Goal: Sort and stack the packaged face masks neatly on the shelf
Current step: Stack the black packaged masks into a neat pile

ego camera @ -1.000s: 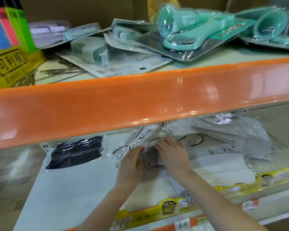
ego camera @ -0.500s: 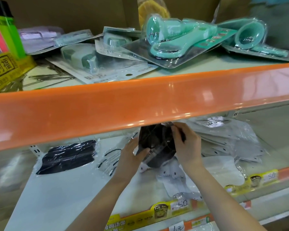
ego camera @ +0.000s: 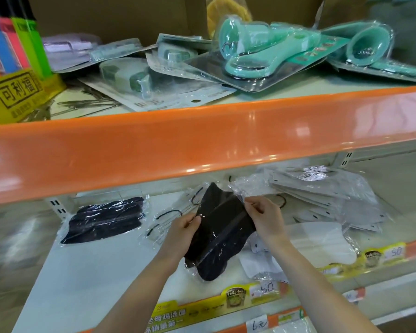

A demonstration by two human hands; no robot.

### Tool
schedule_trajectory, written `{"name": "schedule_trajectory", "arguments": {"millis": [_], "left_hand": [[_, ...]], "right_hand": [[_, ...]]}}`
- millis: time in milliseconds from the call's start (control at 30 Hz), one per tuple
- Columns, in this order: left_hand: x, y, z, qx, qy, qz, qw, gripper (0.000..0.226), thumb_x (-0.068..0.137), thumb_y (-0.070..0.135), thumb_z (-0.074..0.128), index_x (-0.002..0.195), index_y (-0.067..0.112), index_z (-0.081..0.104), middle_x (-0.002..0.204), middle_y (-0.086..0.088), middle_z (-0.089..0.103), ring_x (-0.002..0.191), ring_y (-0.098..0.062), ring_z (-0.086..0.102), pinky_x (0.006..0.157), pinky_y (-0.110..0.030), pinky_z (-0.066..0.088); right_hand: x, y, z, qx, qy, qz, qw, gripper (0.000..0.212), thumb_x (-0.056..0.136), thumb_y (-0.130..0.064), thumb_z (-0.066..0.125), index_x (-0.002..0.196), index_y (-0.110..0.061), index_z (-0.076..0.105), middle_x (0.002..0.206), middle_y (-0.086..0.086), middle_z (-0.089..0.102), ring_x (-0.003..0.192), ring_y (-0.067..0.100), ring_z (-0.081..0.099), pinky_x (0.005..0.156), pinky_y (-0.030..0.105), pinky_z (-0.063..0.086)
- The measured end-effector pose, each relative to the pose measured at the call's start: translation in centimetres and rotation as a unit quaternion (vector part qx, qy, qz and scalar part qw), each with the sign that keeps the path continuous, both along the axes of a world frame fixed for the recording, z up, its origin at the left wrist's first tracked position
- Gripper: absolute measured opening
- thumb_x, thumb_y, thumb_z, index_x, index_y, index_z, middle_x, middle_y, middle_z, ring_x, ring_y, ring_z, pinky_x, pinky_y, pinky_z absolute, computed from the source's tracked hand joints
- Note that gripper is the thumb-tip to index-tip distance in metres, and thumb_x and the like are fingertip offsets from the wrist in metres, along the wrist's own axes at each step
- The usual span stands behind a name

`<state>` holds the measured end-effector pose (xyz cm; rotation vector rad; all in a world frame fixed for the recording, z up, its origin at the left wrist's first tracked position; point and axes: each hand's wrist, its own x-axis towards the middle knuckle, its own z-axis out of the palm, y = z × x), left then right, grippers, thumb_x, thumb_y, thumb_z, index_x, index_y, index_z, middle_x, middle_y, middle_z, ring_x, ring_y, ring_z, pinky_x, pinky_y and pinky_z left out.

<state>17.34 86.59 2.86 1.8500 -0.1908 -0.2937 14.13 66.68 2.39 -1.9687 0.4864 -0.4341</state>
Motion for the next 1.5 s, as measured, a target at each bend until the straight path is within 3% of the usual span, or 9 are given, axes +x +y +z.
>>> {"name": "schedule_trajectory", "arguments": {"millis": [233,433,533,667,800,933,1133,1300,1500], "left_hand": [[0.6,2.4,-1.3,-0.141,0.074,0.203,0.966,0.015,0.090,-0.005,0.048,0.085,0.006,0.056,0.080,-0.018,0.060,0.073,-0.026,0.056,0.075,-0.042,0.048],[0.1,4.1,-1.3,-0.378,0.218,0.250,0.865,0.024,0.084,-0.011,0.035,0.071,0.003,0.050,0.063,-0.012,0.050,0.061,-0.022,0.047,0.057,-0.029,0.039],[-0.5,4.8,-0.9,-0.460,0.248,0.262,0.812,0.022,0.089,-0.003,0.035,0.079,0.004,0.054,0.071,-0.010,0.057,0.070,-0.023,0.054,0.066,-0.031,0.043],[-1.0,5.3,-0.2,-0.527,0.232,0.263,0.774,0.027,0.088,0.001,0.038,0.075,0.005,0.061,0.073,-0.010,0.059,0.073,-0.023,0.055,0.070,-0.031,0.042],[-1.4,5.9,0.9,-0.546,0.200,0.239,0.777,0.020,0.091,0.005,0.038,0.088,0.004,0.058,0.080,-0.011,0.062,0.078,-0.024,0.058,0.078,-0.031,0.045],[-2.3,7.2,2.3,-0.438,0.149,0.229,0.857,0.021,0.096,0.005,0.041,0.086,0.004,0.059,0.079,-0.012,0.063,0.078,-0.024,0.062,0.079,-0.036,0.052],[-4.1,9.6,2.4,0.010,-0.022,0.106,0.994,0.020,0.096,0.010,0.047,0.089,0.020,0.063,0.082,0.005,0.070,0.072,-0.007,0.065,0.064,-0.021,0.051],[-2.6,13.7,-0.7,0.440,-0.355,0.061,0.823,0.049,0.050,0.033,0.091,0.092,0.024,0.069,0.093,0.008,0.066,0.089,-0.018,0.064,0.067,-0.033,0.052],[-0.6,17.2,-2.6,0.440,-0.392,0.122,0.799,0.020,0.080,0.029,0.055,0.067,0.020,0.066,0.061,0.005,0.062,0.055,-0.022,0.062,0.046,-0.030,0.044]], "right_hand": [[1.8,0.9,-0.9,-0.216,0.066,0.035,0.974,0.015,0.096,-0.019,0.054,0.106,-0.009,0.059,0.100,0.003,0.063,0.093,0.020,0.059,0.080,0.033,0.046],[3.0,1.9,-2.2,-0.451,0.122,0.001,0.884,0.025,0.094,-0.015,0.049,0.117,-0.009,0.055,0.113,0.007,0.055,0.107,0.026,0.051,0.091,0.036,0.043],[1.6,4.9,-1.2,-0.468,-0.006,-0.008,0.884,0.027,0.089,-0.025,0.055,0.109,-0.008,0.062,0.108,0.012,0.059,0.102,0.032,0.057,0.085,0.043,0.048],[-0.8,10.2,-0.7,-0.426,-0.087,0.247,0.866,0.063,0.080,-0.061,0.045,0.123,-0.016,0.056,0.122,0.002,0.057,0.114,0.022,0.051,0.095,0.038,0.044],[-0.6,13.3,-2.0,-0.460,-0.127,0.260,0.839,0.060,0.073,-0.038,0.075,0.124,-0.015,0.056,0.124,0.003,0.059,0.112,0.021,0.058,0.088,0.034,0.052],[0.5,14.2,-1.8,-0.450,-0.118,0.228,0.855,0.066,0.049,-0.009,0.086,0.110,-0.018,0.064,0.104,-0.002,0.068,0.088,0.016,0.068,0.068,0.024,0.054],[1.8,15.2,-2.6,-0.452,-0.141,0.285,0.833,0.046,0.046,-0.009,0.087,0.085,-0.022,0.068,0.086,-0.008,0.069,0.074,0.013,0.066,0.064,0.019,0.051],[1.7,16.6,-4.2,-0.466,-0.150,0.282,0.825,0.024,0.072,-0.020,0.066,0.094,-0.027,0.072,0.092,-0.012,0.070,0.081,0.010,0.067,0.069,0.021,0.053],[2.5,17.0,-3.5,-0.469,-0.214,0.253,0.819,0.037,0.068,-0.009,0.079,0.102,-0.020,0.069,0.101,-0.008,0.069,0.091,0.016,0.064,0.081,0.026,0.044]]}}
